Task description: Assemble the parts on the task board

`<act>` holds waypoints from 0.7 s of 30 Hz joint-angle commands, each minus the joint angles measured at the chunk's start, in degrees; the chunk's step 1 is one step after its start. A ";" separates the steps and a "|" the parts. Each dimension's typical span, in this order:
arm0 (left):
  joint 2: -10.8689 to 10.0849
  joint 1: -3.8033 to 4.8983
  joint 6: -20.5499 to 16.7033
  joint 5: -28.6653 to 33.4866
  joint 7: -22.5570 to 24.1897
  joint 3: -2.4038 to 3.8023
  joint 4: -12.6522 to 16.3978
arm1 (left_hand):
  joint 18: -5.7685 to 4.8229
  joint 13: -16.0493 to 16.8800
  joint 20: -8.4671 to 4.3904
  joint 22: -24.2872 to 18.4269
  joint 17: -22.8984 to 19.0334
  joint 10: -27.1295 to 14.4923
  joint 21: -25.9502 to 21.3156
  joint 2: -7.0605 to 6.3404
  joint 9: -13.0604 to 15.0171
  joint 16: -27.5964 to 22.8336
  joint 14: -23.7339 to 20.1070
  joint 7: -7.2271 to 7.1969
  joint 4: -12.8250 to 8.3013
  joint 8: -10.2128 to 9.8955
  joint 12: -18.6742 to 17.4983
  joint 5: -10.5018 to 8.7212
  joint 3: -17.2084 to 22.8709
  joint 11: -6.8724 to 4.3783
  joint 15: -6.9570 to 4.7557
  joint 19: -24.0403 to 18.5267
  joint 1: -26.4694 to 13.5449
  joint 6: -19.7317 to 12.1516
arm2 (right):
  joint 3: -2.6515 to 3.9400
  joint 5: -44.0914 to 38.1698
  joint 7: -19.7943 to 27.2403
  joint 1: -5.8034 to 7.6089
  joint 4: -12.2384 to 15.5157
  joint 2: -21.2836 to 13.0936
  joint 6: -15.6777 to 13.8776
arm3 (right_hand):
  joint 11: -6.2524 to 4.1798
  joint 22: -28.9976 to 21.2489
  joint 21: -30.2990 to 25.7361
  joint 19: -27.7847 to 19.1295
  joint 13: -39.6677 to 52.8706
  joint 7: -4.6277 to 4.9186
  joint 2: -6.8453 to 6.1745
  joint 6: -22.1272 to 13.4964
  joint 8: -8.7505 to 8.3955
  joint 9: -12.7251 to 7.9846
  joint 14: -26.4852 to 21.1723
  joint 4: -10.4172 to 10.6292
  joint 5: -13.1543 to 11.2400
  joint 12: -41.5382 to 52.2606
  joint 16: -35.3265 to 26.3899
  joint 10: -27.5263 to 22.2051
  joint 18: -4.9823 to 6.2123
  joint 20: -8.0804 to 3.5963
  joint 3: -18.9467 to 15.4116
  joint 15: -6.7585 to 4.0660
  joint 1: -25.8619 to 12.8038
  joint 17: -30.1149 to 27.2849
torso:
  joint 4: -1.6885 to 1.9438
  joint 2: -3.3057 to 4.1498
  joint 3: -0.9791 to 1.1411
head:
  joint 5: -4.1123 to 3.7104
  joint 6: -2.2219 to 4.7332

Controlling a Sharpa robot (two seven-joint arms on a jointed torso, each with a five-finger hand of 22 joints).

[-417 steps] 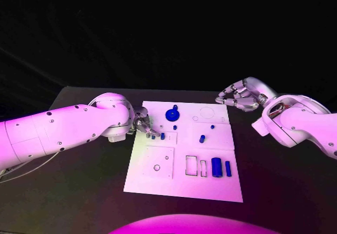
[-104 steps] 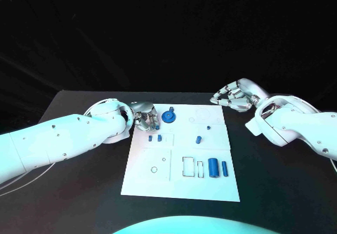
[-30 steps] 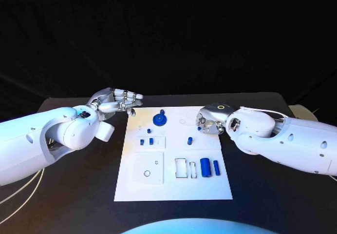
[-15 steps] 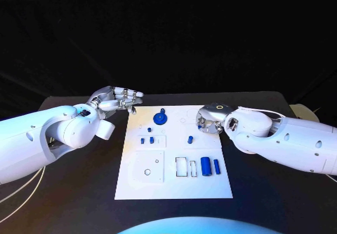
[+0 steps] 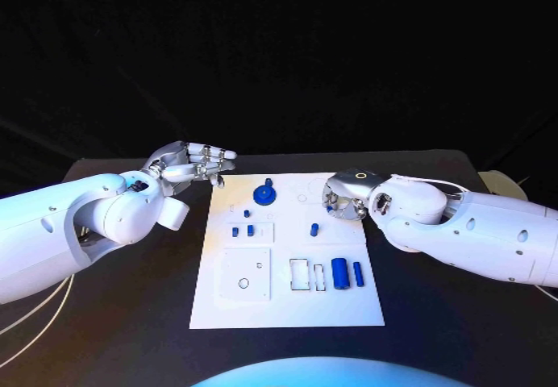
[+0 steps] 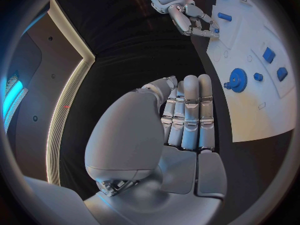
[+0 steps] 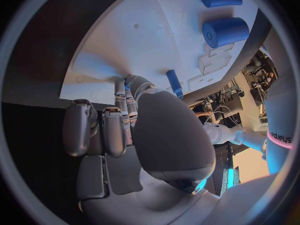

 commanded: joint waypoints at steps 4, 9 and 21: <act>-0.01 0.02 0.96 0.34 0.39 0.03 0.20 | 0.79 0.06 -0.03 -0.10 -0.15 -0.37 -0.32 0.70 -0.08 -0.51 -0.54 0.32 -0.53 0.21 0.29 -0.09 -0.09 0.03 -0.04 -0.37 0.22 -0.08 | -0.21 0.00 -0.26 -0.40 -0.22 0.29 2.40 | -0.18 6.08 0.88 0.60 -0.20 -0.11 -0.05 0.95 0.40 0.14 3.12 -0.19 -0.19 -0.48 0.56 0.90 -0.93 -0.15 1.09 -0.52 -1.13 1.03 | 0.02 -0.03 -0.03 | 0.04 -0.07; -0.02 0.03 0.90 0.25 0.23 0.03 0.20 | 0.79 0.06 -0.03 -0.10 -0.16 -0.39 -0.32 0.71 -0.08 -0.55 -0.54 0.33 -0.58 0.21 0.30 -0.09 -0.09 0.04 -0.04 -0.37 0.25 -0.09 | -0.21 0.18 -0.37 -0.40 -0.20 0.24 2.73 | -0.44 6.65 1.57 0.89 -0.43 -0.42 -0.07 1.81 0.47 0.27 3.18 -0.57 -0.13 -0.92 0.75 1.87 -1.06 -0.33 2.29 -0.73 -1.70 1.25 | -0.01 -0.05 0.00 | 0.10 -0.06; 0.01 0.03 0.75 0.12 -0.16 0.03 0.14 | 0.79 0.06 -0.04 -0.11 -0.22 -0.47 -0.33 0.78 -0.11 -0.66 -0.57 0.36 -0.76 0.19 0.31 -0.08 -0.10 0.07 -0.03 -0.39 0.34 -0.15 | -0.20 -0.26 -1.39 -0.41 0.31 -0.05 -0.17 | -0.71 7.47 2.51 1.27 -0.91 -0.81 0.93 2.79 0.38 0.55 3.27 -1.58 -1.67 -1.95 1.06 3.28 -1.25 -0.59 5.44 -1.02 -2.44 1.63 | -0.03 -0.05 -0.01 | 0.10 0.09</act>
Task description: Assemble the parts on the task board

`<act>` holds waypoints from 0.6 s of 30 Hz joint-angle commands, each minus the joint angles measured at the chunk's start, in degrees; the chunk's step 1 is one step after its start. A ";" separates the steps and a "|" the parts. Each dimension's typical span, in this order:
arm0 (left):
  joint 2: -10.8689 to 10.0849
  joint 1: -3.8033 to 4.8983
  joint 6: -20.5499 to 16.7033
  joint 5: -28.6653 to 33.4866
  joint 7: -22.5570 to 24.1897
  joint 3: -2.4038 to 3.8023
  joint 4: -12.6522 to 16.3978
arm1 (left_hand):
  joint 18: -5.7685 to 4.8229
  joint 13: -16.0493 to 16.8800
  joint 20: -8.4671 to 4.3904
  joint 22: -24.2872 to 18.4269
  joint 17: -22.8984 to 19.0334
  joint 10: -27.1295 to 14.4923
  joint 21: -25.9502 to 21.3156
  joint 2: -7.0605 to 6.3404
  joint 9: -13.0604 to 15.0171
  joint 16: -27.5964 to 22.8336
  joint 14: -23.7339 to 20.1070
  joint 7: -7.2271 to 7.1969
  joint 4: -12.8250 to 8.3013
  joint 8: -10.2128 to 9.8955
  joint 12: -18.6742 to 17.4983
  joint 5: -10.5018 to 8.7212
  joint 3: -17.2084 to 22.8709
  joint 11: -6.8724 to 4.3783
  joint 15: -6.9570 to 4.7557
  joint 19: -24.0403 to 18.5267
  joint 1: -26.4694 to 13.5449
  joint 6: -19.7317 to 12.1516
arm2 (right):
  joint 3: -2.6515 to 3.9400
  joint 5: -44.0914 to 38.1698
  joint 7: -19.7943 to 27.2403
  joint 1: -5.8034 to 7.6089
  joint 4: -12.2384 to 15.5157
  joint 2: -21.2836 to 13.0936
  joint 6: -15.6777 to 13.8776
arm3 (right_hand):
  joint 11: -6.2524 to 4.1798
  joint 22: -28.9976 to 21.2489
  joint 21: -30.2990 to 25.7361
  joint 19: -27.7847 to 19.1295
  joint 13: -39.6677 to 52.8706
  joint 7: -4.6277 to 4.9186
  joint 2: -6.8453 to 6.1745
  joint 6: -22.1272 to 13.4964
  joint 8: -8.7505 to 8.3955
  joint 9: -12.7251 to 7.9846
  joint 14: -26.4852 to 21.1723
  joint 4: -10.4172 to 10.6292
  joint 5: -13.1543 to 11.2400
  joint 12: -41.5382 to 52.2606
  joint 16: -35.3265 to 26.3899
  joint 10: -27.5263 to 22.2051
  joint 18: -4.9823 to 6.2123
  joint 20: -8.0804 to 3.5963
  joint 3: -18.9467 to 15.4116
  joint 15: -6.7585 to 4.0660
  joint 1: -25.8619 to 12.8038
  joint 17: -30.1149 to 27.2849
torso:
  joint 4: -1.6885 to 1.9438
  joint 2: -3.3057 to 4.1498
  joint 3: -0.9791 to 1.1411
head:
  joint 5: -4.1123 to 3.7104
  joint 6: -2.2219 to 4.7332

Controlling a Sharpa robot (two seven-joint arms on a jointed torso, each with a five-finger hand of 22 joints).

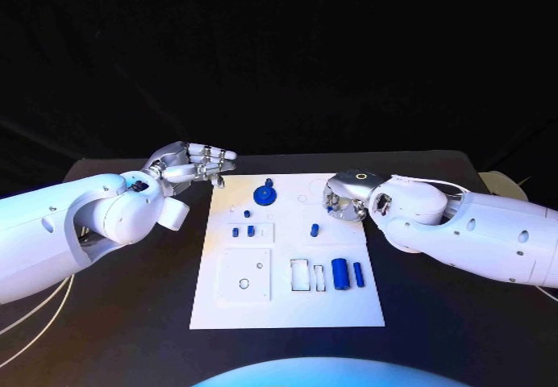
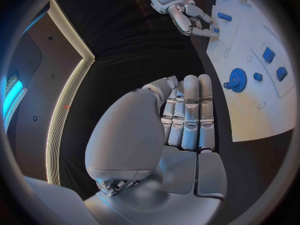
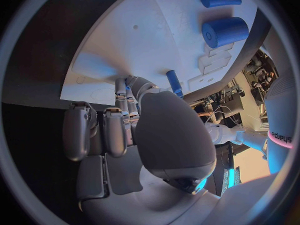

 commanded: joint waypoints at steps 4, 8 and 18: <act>0.07 0.02 0.71 0.10 -0.12 0.03 -0.02 | 0.79 0.07 -0.04 -0.07 -0.11 -0.52 -0.34 0.59 -0.07 -0.42 -0.37 0.39 -0.37 0.19 0.31 -0.08 0.06 0.09 0.18 -0.41 0.16 -0.18 | -0.19 -0.49 -0.82 -0.35 0.66 -0.32 -1.80 | 0.14 7.59 0.38 0.30 -0.16 0.00 0.21 0.36 0.09 0.07 3.46 -0.12 -0.19 -0.39 0.29 0.51 -0.40 0.01 0.77 -0.40 -0.33 1.60 | 0.00 0.02 0.01 | -0.10 0.08; 0.11 0.02 0.66 0.08 -0.34 0.03 -0.18 | 0.79 0.06 -0.04 -0.07 -0.14 -0.59 -0.34 0.60 -0.08 -0.48 -0.39 0.42 -0.46 0.17 0.31 -0.08 0.05 0.12 0.19 -0.42 0.19 -0.23 | -0.07 -0.47 -0.66 -0.27 1.59 -0.88 -2.92 | 0.15 7.69 0.51 0.36 -0.19 0.00 0.12 0.36 0.06 0.08 3.46 -0.19 -0.20 -0.47 0.30 0.55 -0.43 0.01 0.90 -0.40 -0.45 1.61 | -0.02 -0.05 0.01 | -0.13 0.07; 0.28 0.02 0.50 -0.30 -0.75 0.03 -0.40 | 0.81 0.08 -0.03 0.05 -0.03 -0.91 -0.01 1.06 -0.19 -0.17 0.35 0.58 -0.81 0.10 0.41 -0.10 -0.06 0.23 0.25 0.02 0.11 -0.46 | 0.41 0.21 -0.44 0.73 5.48 -2.98 -4.85 | 0.15 8.10 1.13 0.67 -0.28 0.01 -0.22 0.43 -0.01 0.13 3.47 -0.45 -0.25 -0.71 0.36 0.72 -0.58 0.01 1.34 -0.40 -0.81 1.68 | 0.00 -0.04 0.04 | 0.09 0.50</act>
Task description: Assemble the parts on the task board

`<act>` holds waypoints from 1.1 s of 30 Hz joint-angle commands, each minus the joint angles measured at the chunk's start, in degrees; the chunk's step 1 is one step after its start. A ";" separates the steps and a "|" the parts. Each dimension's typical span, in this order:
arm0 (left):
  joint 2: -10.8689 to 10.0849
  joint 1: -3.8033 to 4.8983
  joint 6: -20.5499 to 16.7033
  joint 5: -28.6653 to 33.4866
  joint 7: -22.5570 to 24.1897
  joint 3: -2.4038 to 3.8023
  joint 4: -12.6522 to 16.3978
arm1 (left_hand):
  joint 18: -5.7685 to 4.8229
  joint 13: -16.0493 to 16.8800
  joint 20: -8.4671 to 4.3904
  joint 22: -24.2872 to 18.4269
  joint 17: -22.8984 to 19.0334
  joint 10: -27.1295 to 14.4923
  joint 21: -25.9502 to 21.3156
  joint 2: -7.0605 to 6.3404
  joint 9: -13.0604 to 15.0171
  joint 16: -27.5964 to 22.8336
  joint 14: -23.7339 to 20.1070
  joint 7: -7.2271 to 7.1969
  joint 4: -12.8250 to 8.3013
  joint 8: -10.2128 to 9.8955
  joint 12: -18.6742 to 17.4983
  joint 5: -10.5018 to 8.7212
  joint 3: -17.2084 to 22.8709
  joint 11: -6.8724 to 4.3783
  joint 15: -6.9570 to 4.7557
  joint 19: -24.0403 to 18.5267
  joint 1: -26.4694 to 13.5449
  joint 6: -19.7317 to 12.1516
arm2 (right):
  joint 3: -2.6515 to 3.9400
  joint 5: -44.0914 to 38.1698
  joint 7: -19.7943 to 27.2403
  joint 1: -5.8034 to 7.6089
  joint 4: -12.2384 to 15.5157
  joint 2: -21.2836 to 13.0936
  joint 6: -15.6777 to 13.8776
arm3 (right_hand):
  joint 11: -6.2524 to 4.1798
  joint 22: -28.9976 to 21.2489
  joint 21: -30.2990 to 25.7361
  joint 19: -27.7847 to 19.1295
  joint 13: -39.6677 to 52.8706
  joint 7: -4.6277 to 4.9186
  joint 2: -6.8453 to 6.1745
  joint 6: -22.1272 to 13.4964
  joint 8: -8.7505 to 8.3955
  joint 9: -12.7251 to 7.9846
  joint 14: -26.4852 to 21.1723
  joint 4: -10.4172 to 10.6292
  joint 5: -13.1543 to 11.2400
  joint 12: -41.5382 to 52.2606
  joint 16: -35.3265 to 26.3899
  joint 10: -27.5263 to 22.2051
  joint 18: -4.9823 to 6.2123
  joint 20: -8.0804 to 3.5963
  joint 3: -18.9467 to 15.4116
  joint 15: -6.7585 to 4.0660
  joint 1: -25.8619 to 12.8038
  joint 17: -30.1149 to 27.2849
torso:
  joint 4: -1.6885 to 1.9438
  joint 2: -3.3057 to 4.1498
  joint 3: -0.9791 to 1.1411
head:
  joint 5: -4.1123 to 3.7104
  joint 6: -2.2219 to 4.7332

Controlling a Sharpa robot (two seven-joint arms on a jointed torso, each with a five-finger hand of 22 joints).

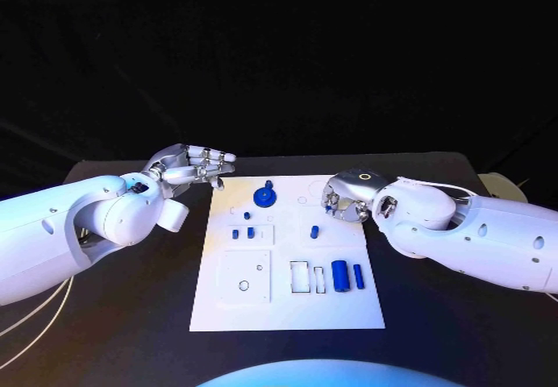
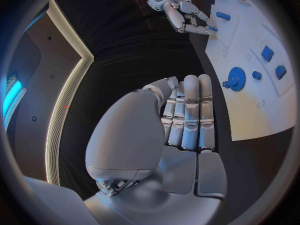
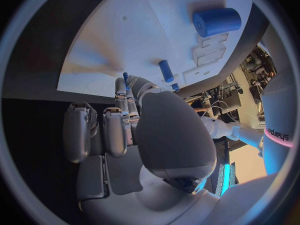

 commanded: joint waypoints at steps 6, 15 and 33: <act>0.29 0.01 0.61 -0.27 -0.27 0.03 -0.20 | 0.75 0.10 0.11 -0.09 -0.17 -0.56 -0.34 0.58 -0.15 -0.59 -0.46 0.29 -0.82 0.10 0.34 -0.07 -0.09 0.16 0.23 -0.71 0.06 -0.19 | 0.29 0.74 0.05 1.35 4.77 -1.90 -2.81 | -0.04 8.28 0.66 0.44 -0.08 -0.06 -0.10 0.53 0.21 0.05 3.49 -0.04 0.02 -0.34 0.42 0.60 -0.66 0.00 0.46 -0.39 -0.67 1.75 | -0.05 0.03 -0.01 | 0.48 0.31; 0.81 0.01 0.66 -0.28 -0.12 0.03 -0.41 | 0.74 0.11 0.15 -0.12 -0.25 -0.62 -0.43 0.64 -0.17 -0.78 -0.67 0.31 -0.92 0.11 0.40 -0.07 -0.10 0.18 0.26 -0.89 0.01 -0.22 | 0.36 1.71 0.80 1.62 11.14 -0.43 -3.75 | -0.08 8.57 1.06 0.64 -0.13 -0.09 -0.22 0.64 0.16 0.12 3.53 -0.40 0.33 -0.54 0.52 0.82 -0.75 -0.01 1.04 -0.42 -0.85 1.88 | 0.09 0.08 -0.02 | 2.19 0.25; 2.29 0.03 0.43 -0.40 -0.64 0.02 -0.08 | 0.72 0.14 0.25 -0.20 -0.39 -0.72 -0.62 0.73 -0.21 -1.15 -1.04 0.38 -1.01 0.11 0.51 -0.08 -0.19 0.25 0.35 -1.26 -0.18 -0.29 | -0.77 3.49 3.18 -3.88 8.96 9.06 -3.51 | 0.01 8.77 1.29 0.75 -0.24 0.04 -0.34 0.51 -0.03 0.16 3.50 -0.86 0.71 -0.92 0.48 0.84 -0.80 -0.01 1.67 -0.38 -1.23 1.77 | -0.03 0.12 -0.11 | 7.04 -1.99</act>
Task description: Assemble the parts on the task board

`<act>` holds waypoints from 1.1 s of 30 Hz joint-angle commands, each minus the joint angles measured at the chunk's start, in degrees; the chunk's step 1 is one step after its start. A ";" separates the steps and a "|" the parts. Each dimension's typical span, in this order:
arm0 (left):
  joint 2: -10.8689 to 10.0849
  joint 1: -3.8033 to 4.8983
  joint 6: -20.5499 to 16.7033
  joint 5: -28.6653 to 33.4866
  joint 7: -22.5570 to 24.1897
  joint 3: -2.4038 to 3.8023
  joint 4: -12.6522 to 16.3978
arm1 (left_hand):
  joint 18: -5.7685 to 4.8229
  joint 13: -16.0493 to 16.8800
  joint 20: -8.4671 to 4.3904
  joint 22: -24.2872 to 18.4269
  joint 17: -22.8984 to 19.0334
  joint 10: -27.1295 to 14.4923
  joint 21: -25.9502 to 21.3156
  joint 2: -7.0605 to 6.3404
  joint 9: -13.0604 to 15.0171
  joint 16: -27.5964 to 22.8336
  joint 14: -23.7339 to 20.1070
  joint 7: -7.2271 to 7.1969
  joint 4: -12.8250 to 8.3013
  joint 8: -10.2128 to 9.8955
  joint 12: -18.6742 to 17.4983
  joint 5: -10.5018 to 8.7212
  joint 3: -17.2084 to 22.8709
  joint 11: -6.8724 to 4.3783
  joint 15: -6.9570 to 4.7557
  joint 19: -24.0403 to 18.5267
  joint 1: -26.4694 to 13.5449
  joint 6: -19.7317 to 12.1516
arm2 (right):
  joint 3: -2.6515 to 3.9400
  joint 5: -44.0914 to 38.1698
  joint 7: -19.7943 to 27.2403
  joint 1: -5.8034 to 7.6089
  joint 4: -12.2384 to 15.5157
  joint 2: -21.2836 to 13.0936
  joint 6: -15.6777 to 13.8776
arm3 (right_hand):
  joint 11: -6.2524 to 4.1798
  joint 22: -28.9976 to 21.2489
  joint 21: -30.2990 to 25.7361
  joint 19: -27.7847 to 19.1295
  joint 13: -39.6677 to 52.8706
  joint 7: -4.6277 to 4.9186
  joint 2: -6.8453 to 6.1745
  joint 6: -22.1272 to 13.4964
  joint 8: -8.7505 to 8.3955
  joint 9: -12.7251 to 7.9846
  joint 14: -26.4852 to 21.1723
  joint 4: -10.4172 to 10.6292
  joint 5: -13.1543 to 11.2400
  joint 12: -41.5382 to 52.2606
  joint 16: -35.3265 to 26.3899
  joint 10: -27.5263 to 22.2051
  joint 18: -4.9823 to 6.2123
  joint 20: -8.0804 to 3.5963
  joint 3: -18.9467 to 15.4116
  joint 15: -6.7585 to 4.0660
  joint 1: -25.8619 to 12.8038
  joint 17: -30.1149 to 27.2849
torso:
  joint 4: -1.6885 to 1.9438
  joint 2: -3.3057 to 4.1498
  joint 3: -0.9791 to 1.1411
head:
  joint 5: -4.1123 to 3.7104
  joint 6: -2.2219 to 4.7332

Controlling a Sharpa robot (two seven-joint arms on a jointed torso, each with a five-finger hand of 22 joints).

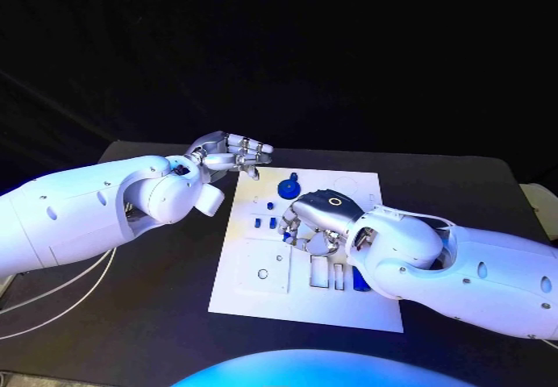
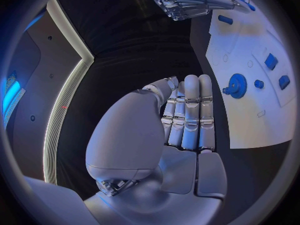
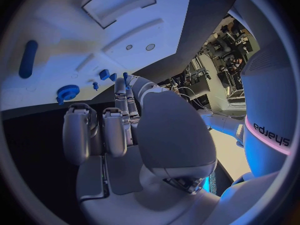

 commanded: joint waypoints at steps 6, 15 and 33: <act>0.43 0.04 0.27 -2.10 -0.18 0.04 0.69 | 0.73 0.05 0.03 -0.13 -0.18 -0.98 -0.51 0.47 -0.18 -0.49 -0.63 0.40 -0.35 -0.13 0.24 -0.07 -0.14 0.23 0.27 -0.76 -0.12 -0.61 | -0.19 0.49 1.66 -2.41 -2.87 2.46 -0.24 | 0.05 8.79 0.12 0.33 -0.06 0.08 0.10 0.18 -0.13 0.06 3.51 -0.11 0.26 -0.45 0.28 0.42 -0.78 0.00 0.33 -0.36 -0.63 1.79 | -0.03 0.04 0.06 | 1.65 -0.98; 0.56 0.05 0.67 -2.56 -0.65 0.04 0.98 | 0.72 0.02 0.13 -0.17 -0.22 -1.40 -0.58 0.49 -0.24 -0.59 -0.68 0.64 -0.40 -0.26 0.23 -0.09 -0.25 0.43 0.41 -0.84 -0.30 -0.98 | -0.29 0.44 1.83 -3.36 -4.30 3.53 0.23 | 0.07 8.76 0.05 0.29 -0.08 0.10 0.09 0.14 -0.17 0.06 3.49 -0.19 0.30 -0.52 0.23 0.40 -0.77 0.01 0.41 -0.34 -0.69 1.70 | -0.01 0.03 0.02 | 2.19 -1.77; 0.51 0.06 0.63 -2.62 -0.89 0.04 1.03 | 0.72 -0.03 0.25 -0.22 -0.25 -1.92 -0.65 0.51 -0.28 -0.66 -0.72 0.87 -0.48 -0.35 0.25 -0.09 -0.38 0.64 0.57 -0.90 -0.45 -1.36 | -0.35 0.20 1.95 -3.67 -4.85 3.74 2.50 | 0.16 8.73 -0.08 0.20 -0.12 0.19 0.01 0.03 -0.29 0.09 3.46 -0.35 0.03 -0.73 0.17 0.36 -0.74 0.05 0.54 -0.27 -1.14 1.58 | -0.04 0.02 0.01 | 2.70 -2.68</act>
